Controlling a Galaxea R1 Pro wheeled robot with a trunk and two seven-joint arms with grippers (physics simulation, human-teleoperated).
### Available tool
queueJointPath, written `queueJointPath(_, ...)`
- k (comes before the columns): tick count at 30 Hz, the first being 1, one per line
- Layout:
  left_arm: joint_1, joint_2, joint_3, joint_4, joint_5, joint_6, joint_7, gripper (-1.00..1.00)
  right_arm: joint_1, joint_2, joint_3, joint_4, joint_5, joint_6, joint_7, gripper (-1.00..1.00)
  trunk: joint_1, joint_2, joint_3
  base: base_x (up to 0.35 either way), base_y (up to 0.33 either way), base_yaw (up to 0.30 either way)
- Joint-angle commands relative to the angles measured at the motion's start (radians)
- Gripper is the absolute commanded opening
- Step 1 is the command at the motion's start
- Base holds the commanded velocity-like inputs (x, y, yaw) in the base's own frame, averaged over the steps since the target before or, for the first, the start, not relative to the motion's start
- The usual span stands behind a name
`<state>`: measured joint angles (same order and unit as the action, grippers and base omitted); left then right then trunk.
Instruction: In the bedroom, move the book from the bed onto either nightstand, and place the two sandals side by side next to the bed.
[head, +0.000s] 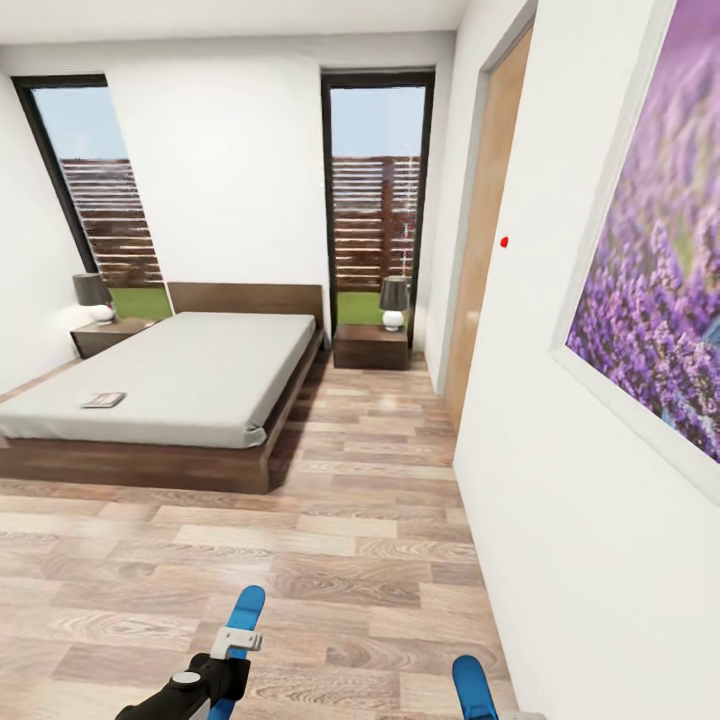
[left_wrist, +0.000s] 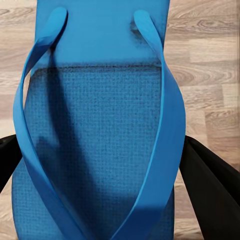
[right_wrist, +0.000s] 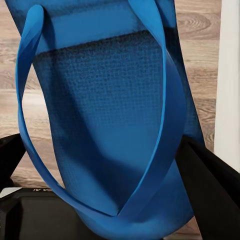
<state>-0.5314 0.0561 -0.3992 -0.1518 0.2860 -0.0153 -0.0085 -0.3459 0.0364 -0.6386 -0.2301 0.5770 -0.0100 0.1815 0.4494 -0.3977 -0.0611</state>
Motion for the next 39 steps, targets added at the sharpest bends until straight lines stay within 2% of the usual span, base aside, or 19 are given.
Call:
queueJointPath(1, -0.001, 0.001, -0.008, 0.0, 0.01, -0.002, -0.001, -1.0, -0.001, 0.002, -0.009, -0.002, 0.009, -0.001, 0.006, -1.0, 0.001, -0.002, -0.003, 0.0, 0.0, -0.058)
queueJointPath(15, -0.001, 0.001, -0.008, 0.0, 0.011, -0.002, -0.001, -1.0, -0.001, 0.001, -0.006, 0.0, 0.013, -0.002, 0.008, -1.0, 0.001, -0.002, -0.016, 0.0, 0.0, -0.053)
queueJointPath(26, -0.001, 0.001, -0.008, 0.0, 0.012, -0.003, -0.001, -1.0, -0.001, 0.003, -0.006, 0.0, 0.014, -0.002, 0.007, -1.0, 0.001, -0.002, -0.018, 0.006, 0.001, -0.008)
queueJointPath(39, -0.001, 0.002, -0.009, 0.0, 0.012, -0.018, -0.002, -1.0, -0.001, 0.002, -0.006, 0.0, 0.014, -0.002, 0.007, -1.0, 0.001, -0.002, -0.018, 0.222, 0.159, 0.0)
